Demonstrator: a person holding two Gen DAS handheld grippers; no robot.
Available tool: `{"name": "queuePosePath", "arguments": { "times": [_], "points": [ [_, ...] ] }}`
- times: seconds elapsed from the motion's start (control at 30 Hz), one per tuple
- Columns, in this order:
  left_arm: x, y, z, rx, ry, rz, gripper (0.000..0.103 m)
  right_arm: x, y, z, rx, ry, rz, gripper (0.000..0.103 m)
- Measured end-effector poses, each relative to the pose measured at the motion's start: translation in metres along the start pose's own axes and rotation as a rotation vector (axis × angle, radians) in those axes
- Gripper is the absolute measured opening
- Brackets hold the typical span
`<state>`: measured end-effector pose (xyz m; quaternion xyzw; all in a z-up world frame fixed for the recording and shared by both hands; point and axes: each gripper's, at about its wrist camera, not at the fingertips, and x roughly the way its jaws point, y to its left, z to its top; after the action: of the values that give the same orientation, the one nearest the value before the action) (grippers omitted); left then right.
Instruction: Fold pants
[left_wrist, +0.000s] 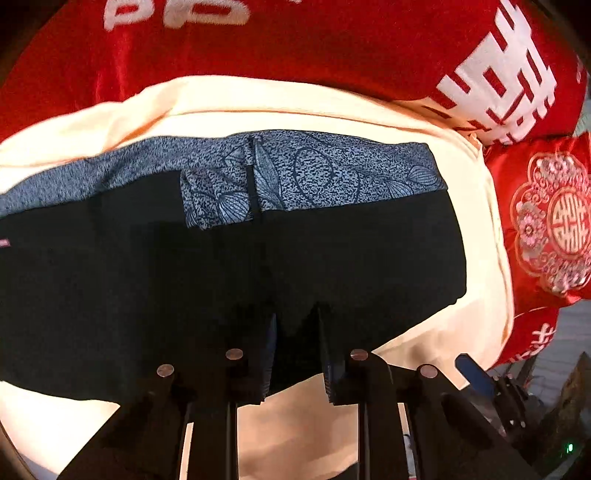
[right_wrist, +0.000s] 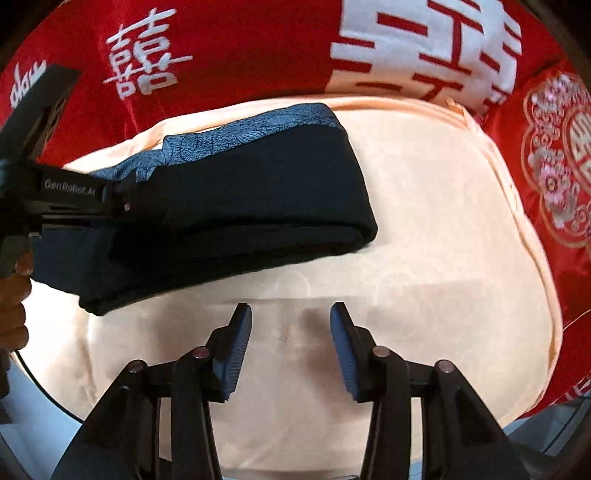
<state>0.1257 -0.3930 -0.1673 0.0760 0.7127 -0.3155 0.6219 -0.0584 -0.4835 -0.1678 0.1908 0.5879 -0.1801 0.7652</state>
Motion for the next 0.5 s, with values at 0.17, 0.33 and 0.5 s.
{"name": "queuePosePath", "arguments": {
  "times": [0.17, 0.33, 0.5],
  "points": [
    [-0.003, 0.015, -0.007, 0.046, -0.007, 0.046, 0.02, -0.003, -0.031, 0.03, 0.022, -0.048, -0.004, 0.047],
    [-0.002, 0.024, -0.013, 0.049, -0.018, 0.06, 0.02, 0.026, -0.037, 0.081, 0.002, -0.078, 0.058, 0.047],
    [-0.002, 0.029, -0.019, 0.034, -0.055, 0.082, 0.02, 0.06, 0.011, 0.074, -0.133, -0.031, -0.053, 0.045]
  ]
}}
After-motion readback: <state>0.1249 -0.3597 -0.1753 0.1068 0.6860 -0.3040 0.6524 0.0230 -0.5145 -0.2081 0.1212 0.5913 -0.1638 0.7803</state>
